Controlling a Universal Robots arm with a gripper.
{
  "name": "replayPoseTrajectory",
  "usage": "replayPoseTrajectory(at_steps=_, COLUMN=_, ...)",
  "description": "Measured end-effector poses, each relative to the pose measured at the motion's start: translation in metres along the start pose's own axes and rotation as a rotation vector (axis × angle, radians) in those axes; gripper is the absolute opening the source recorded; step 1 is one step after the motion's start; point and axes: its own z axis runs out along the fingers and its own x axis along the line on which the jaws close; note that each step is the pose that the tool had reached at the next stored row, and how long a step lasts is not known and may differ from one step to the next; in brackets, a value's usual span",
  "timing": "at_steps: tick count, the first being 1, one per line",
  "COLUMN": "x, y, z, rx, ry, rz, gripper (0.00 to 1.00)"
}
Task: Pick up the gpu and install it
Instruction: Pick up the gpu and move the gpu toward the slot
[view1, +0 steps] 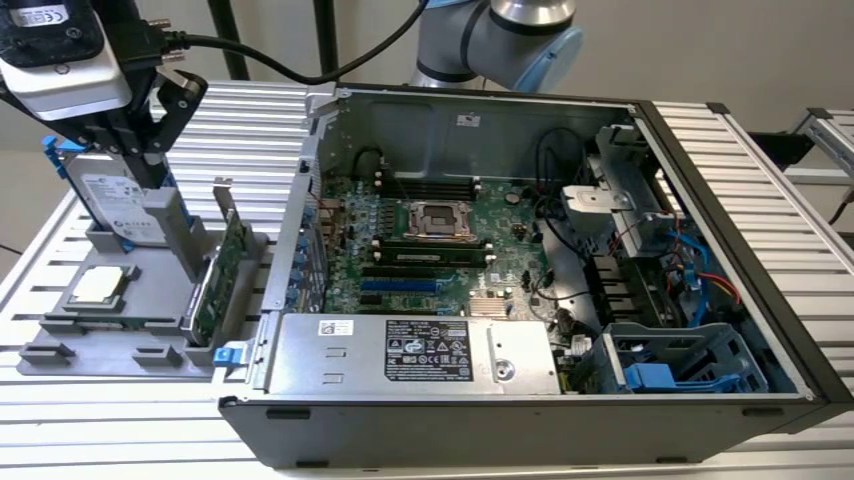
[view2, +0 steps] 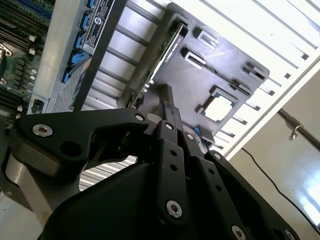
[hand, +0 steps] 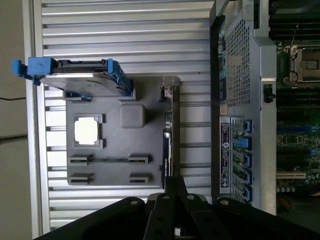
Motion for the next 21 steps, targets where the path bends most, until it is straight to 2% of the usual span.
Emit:
replayPoseTrajectory(at_steps=9, x=0.0, y=-0.0002, z=0.0, rx=0.0, ry=0.0, rz=0.0, gripper=0.0)
replayPoseTrajectory(at_steps=10, x=0.0, y=-0.0002, z=0.0, rx=0.0, ry=0.0, rz=0.0, gripper=1.0)
replayPoseTrajectory(at_steps=21, x=0.0, y=-0.0005, z=0.0, rx=-0.0001, ry=0.0, rz=0.0, gripper=1.0)
